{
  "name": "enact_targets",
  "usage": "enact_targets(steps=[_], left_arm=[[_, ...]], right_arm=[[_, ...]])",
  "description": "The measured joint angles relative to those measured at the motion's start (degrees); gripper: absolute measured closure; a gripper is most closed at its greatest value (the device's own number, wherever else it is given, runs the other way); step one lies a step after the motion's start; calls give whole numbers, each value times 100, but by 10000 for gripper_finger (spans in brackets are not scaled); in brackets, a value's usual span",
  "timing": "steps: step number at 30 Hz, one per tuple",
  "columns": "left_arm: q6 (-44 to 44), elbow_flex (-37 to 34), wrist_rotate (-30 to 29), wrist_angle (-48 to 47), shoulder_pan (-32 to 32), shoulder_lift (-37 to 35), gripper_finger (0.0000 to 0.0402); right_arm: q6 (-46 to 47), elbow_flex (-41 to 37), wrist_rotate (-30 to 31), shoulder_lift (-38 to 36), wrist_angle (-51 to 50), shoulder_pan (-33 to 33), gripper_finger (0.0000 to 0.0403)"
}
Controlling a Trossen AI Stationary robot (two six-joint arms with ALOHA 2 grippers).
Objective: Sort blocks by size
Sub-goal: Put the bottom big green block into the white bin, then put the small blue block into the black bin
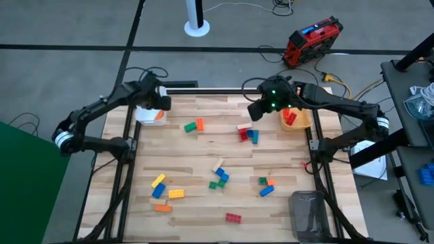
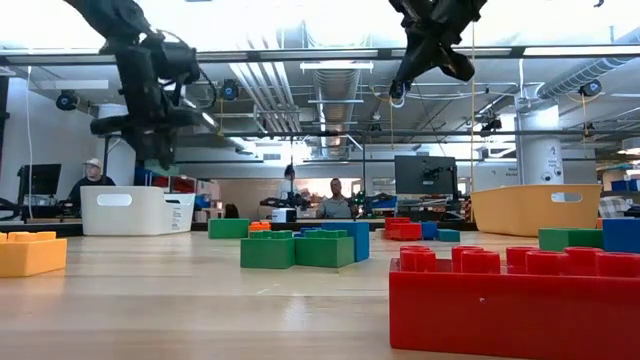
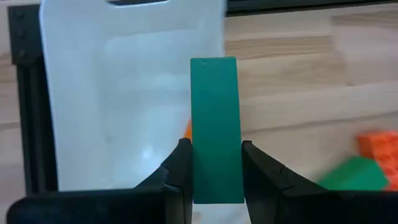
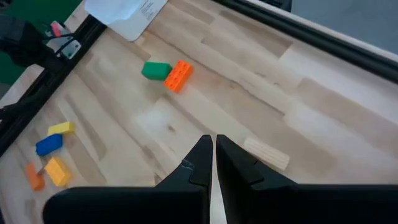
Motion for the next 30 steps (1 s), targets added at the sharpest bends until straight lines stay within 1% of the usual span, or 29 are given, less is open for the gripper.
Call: enact_targets(steps=[5, 12, 17, 22, 25, 30], left_arm=[[167, 0, 83, -36, 169, 386, 320], [192, 0, 83, -36, 169, 743, 268], [294, 0, 83, -34, 167, 762, 251], [619, 0, 85, -31, 134, 618, 249], [893, 0, 128, -11, 37, 448, 249], [1322, 0, 369, 40, -236, 91, 249]], right_arm=[[-92, 0, -23, 0, -2, -97, 390], [-115, 0, -33, 0, -5, -101, 390], [5, 0, -286, 0, -42, -97, 390], [539, 0, -426, 0, -45, 124, 390], [975, 0, -423, 19, -18, 425, 390], [1983, 0, -355, 168, 2, 1023, 390]])
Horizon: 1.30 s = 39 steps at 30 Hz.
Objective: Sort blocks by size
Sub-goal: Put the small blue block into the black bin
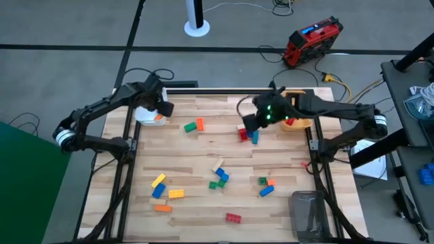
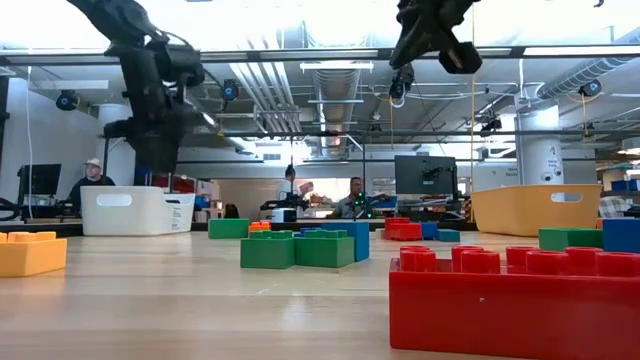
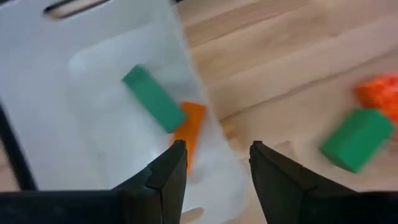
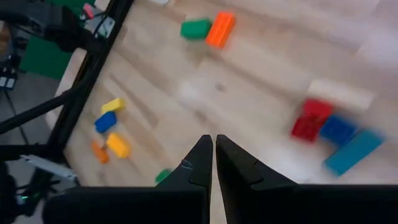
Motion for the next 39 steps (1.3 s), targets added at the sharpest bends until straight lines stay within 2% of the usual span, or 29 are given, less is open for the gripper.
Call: enact_targets(steps=[6, 13, 22, 26, 30, 35, 39], left_arm=[[95, 0, 177, 297, -609, -516, 248], [93, 0, 187, 866, -1338, -1097, 248], [82, 0, 186, 1077, -1759, -1615, 248], [79, 0, 183, 1074, -1770, -1741, 248], [74, 0, 181, 1055, -1768, -1792, 248], [71, 0, 181, 1037, -1770, -1798, 248], [71, 0, 181, 1037, -1770, -1789, 248]], right_arm=[[1110, 0, 128, 381, 49, 766, 390], [1288, 410, 101, 1221, 107, 1519, 390], [1544, 1413, -109, 2476, -275, 1752, 390], [1520, 1772, -182, 2963, -424, 1823, 390], [1866, 2116, -537, 3357, -810, 1833, 390], [2162, 2535, -692, 3818, -1242, 1924, 389], [2280, 2827, -706, 4134, -1534, 1993, 363]])
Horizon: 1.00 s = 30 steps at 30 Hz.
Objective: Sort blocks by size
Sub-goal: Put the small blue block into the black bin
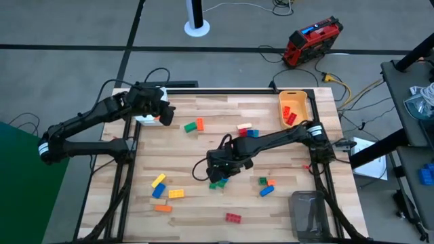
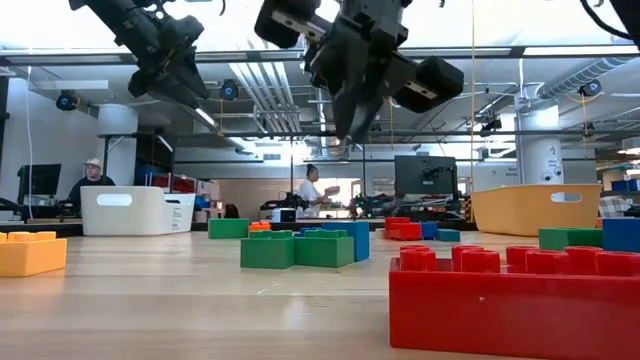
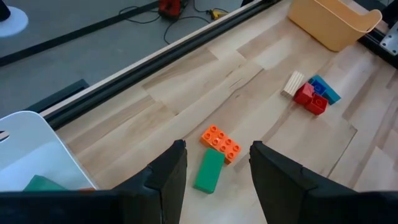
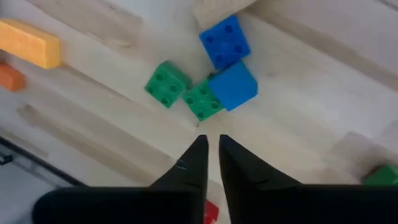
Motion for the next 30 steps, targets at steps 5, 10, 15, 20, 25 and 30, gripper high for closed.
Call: enact_targets(steps=[5, 10, 15, 20, 25, 30], left_arm=[[6, 0, -2, 2, 0, 0, 248], [20, 0, -4, 4, 0, 4, 248], [21, 0, -12, 4, 0, 7, 248], [114, 0, -17, 4, 0, 7, 248], [127, 0, -17, 4, 0, 7, 248], [127, 0, -15, 5, 0, 11, 248]], right_arm=[[191, 196, 48, 229, -470, 3, 288], [491, 285, 52, 361, -355, 17, 213], [687, 279, 179, 571, -217, 27, 176], [760, 274, 203, 781, -17, 27, 168], [763, 261, 202, 927, 17, 27, 175], [747, 235, 203, 936, -8, 27, 187]])
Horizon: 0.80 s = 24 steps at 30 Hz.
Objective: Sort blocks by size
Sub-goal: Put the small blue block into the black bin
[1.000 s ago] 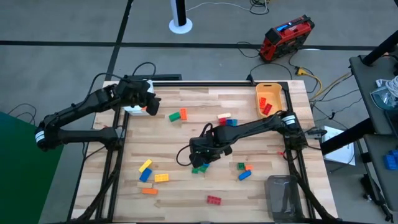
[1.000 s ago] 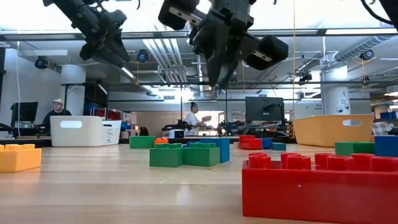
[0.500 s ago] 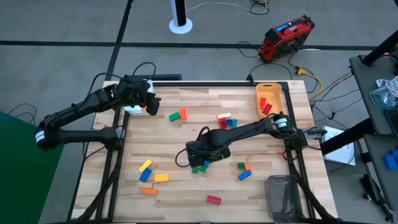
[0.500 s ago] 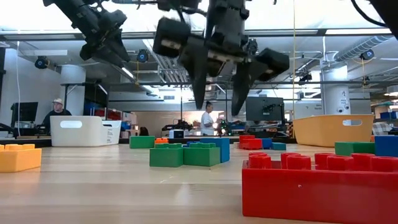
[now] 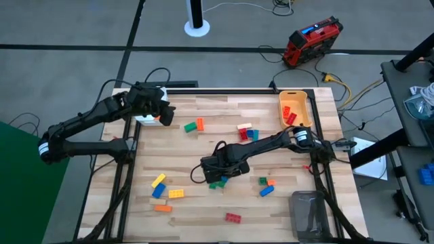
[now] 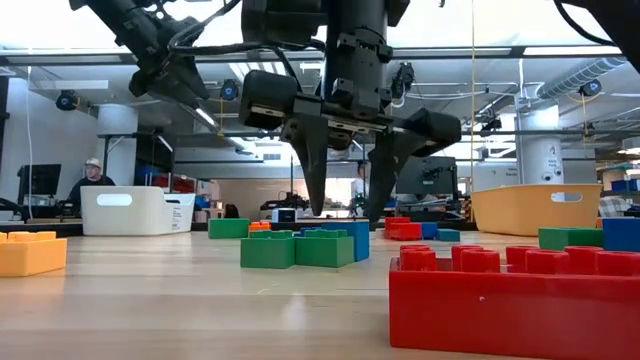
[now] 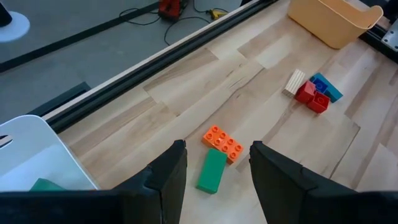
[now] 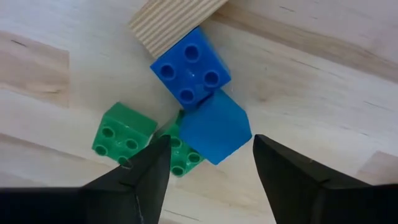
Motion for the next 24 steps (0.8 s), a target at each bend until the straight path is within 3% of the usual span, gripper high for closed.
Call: enact_targets(steps=[24], left_arm=[[2, 0, 0, 2, 2, 9, 248]], right_arm=[[-317, -122, 112, 173, 10, -97, 215]])
